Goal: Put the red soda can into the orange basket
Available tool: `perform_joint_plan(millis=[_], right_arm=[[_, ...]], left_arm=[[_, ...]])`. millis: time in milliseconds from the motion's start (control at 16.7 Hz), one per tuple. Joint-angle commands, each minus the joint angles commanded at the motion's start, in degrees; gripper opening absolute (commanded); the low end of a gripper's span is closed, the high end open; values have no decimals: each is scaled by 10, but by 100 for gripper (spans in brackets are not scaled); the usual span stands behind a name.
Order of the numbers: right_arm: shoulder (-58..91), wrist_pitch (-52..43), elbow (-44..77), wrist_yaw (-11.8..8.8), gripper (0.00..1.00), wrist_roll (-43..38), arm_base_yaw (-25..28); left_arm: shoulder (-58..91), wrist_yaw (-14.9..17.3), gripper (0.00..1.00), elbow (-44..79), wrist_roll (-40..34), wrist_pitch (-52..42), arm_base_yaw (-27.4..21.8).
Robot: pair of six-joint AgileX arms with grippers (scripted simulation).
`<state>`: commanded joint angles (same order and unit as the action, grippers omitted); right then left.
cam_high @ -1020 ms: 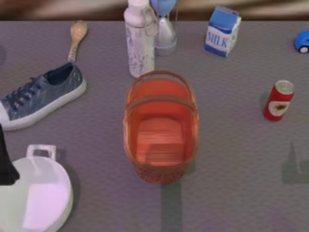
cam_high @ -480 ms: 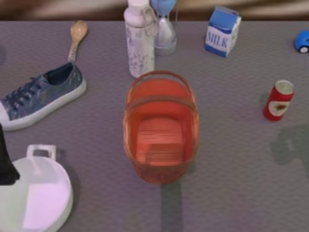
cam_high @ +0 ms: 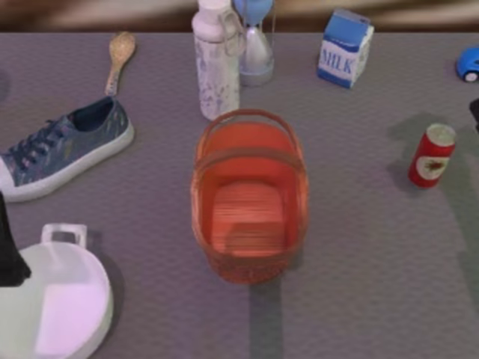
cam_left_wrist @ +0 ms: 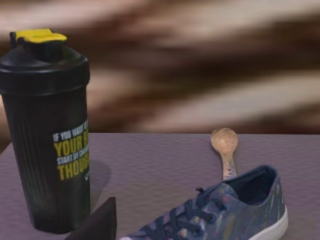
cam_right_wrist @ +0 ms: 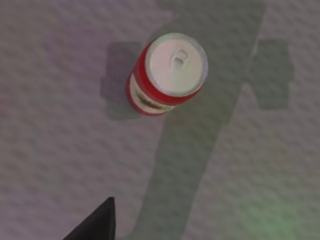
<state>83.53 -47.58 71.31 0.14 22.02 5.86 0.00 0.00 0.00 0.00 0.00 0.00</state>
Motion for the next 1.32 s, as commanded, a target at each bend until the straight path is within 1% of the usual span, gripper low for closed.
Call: perform_joint_plan(millis=[300, 480, 600, 780, 1080, 1320], right_arm=[[271, -147, 224, 1, 100, 68, 18], [378, -208, 323, 1, 100, 97, 25], [423, -234, 369, 1, 100, 110, 29], [451, -251, 400, 1, 100, 119, 31], [450, -248, 397, 1, 100, 119, 28], [460, -194, 353, 1, 100, 119, 30]], left_arm=[[0, 0, 100, 0, 0, 0, 0], [0, 0, 100, 0, 0, 0, 0], [0, 0, 100, 0, 0, 0, 0], [0, 0, 100, 0, 0, 0, 0], [0, 0, 100, 0, 0, 0, 0], [0, 0, 100, 0, 0, 0, 0]])
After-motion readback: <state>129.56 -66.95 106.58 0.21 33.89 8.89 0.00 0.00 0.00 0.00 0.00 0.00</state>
